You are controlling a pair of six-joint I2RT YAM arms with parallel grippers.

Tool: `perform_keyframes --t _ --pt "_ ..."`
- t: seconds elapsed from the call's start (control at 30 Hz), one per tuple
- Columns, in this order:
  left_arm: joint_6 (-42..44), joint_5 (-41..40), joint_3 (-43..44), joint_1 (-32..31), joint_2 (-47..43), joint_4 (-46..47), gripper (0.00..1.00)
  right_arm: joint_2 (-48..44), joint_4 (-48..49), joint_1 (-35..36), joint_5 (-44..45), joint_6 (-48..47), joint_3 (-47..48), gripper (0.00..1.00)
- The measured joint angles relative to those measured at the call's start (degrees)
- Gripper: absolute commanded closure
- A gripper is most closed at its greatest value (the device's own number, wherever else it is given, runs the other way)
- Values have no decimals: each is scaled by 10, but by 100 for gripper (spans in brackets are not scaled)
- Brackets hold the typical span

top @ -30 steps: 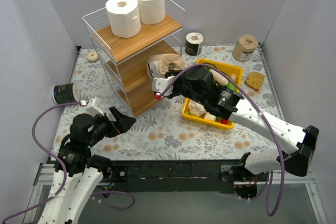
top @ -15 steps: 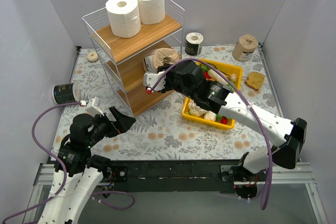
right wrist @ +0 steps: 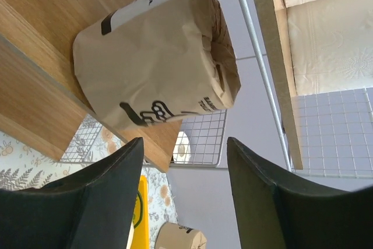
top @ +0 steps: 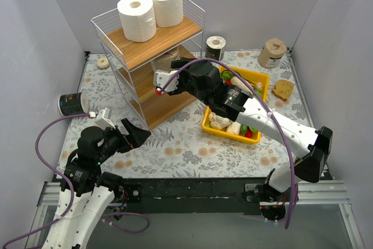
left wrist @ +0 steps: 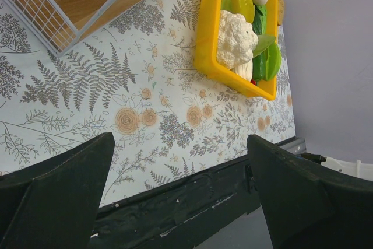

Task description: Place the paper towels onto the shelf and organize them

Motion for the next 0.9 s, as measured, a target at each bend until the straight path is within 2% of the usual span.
perform_keyframes --t 0.33,0.5,0.6,0.9 --pt "0 0 0 0 0 0 2 1 5 0 -8 27 0 36" --pt "0 0 0 0 0 0 2 -50 56 0 -11 78 -68 44" --pt "0 0 0 0 0 0 2 -76 82 -2 -1 133 -95 52" --pt "-1 -1 0 0 0 0 2 -98 143 -63 -25 344 -135 53"
